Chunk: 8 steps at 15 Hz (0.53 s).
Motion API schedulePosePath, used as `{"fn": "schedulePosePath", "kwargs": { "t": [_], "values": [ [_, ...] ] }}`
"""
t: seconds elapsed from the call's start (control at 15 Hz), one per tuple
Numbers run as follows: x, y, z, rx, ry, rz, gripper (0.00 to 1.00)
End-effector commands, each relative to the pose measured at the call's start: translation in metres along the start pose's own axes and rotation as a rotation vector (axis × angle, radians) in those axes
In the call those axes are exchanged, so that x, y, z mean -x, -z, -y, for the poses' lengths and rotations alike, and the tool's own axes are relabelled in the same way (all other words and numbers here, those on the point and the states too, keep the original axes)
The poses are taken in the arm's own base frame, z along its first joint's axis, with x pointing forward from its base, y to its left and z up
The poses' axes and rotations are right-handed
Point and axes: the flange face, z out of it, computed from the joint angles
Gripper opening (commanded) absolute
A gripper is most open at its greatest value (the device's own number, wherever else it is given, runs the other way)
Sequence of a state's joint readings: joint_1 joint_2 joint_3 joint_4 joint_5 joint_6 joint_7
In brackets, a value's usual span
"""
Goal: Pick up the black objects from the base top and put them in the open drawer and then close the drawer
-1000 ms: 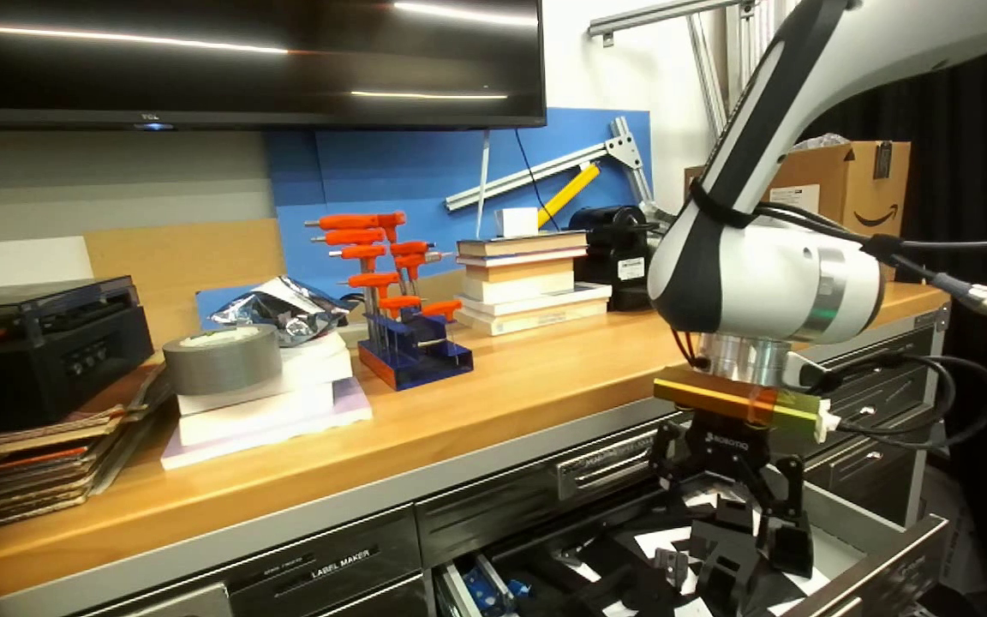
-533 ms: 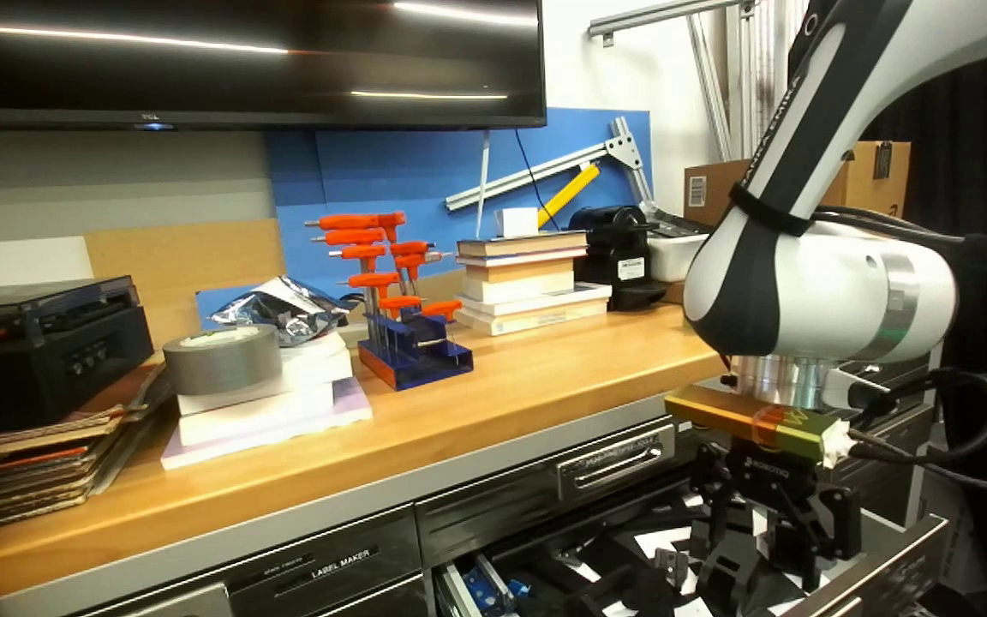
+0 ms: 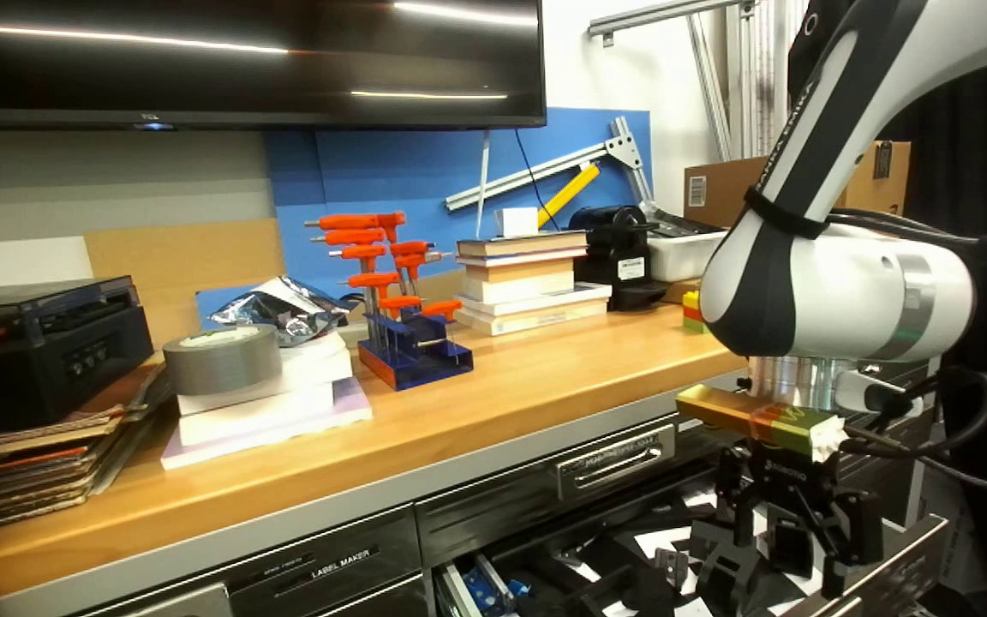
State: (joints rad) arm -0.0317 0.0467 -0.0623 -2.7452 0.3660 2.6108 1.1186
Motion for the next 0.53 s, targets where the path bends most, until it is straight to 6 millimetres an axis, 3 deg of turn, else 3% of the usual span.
{"fn": "schedulePosePath", "kwargs": {
  "t": [0.0, 0.47],
  "values": [
    [-0.008, -0.005, -0.011, 0.112, -0.106, -0.027, 1.00],
    [-0.009, -0.014, -0.002, 0.194, -0.086, -0.017, 1.00]
  ]
}}
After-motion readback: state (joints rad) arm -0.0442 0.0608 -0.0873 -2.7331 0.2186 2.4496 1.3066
